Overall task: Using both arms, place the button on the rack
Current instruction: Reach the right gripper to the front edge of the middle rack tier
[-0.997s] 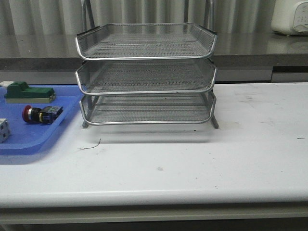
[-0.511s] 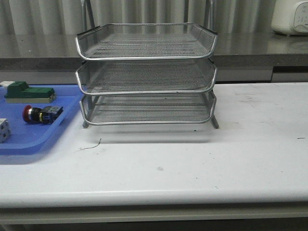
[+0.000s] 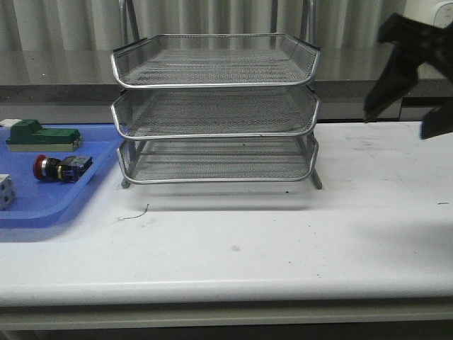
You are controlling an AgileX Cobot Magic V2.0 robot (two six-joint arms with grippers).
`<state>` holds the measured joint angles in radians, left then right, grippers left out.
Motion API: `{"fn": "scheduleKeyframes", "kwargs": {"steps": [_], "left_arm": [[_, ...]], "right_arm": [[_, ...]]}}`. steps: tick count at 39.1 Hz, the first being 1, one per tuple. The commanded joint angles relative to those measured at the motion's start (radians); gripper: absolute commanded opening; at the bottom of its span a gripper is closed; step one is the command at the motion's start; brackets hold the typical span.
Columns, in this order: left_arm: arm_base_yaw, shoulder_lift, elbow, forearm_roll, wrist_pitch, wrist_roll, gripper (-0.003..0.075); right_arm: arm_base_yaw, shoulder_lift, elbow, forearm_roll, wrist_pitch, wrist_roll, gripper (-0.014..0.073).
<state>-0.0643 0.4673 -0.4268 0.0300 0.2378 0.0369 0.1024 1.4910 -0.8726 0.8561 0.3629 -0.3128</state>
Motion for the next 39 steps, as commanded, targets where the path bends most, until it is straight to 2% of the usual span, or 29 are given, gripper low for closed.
{"fn": "scheduleKeyframes", "kwargs": {"steps": [1, 5, 9, 12, 15, 21, 28, 36, 39], "left_arm": [[0.001, 0.009, -0.038, 0.001, -0.076, -0.011, 0.0576], [0.001, 0.009, -0.038, 0.001, -0.076, -0.011, 0.0576], [0.001, 0.009, -0.038, 0.001, -0.076, -0.011, 0.0576], [0.001, 0.009, -0.038, 0.001, -0.076, -0.011, 0.0576], [0.001, 0.009, -0.038, 0.001, -0.076, -0.011, 0.0576], [0.001, 0.009, -0.038, 0.001, -0.076, -0.011, 0.0576], [0.001, 0.009, -0.038, 0.001, -0.076, -0.011, 0.0576], [0.001, 0.009, -0.038, 0.001, -0.076, -0.011, 0.0576], [0.001, 0.009, -0.038, 0.001, -0.076, -0.011, 0.0576]], "right_arm": [[0.006, 0.04, -0.065, 0.211, 0.025, -0.172, 0.0475], [0.004, 0.089, -0.072, 0.516, 0.068, -0.415, 0.0475], [0.004, 0.124, -0.072, 0.756, 0.132, -0.645, 0.0475], [0.004, 0.154, -0.072, 0.908, 0.179, -0.753, 0.0469], [0.004, 0.18, -0.072, 1.002, 0.202, -0.814, 0.0426], [0.004, 0.238, -0.103, 1.034, 0.24, -0.838, 0.0307], [0.004, 0.266, -0.129, 1.034, 0.254, -0.838, 0.0234], [0.004, 0.266, -0.129, 1.034, 0.256, -0.838, 0.0056], [0.004, 0.266, -0.129, 1.034, 0.258, -0.838, 0.0019]]}}
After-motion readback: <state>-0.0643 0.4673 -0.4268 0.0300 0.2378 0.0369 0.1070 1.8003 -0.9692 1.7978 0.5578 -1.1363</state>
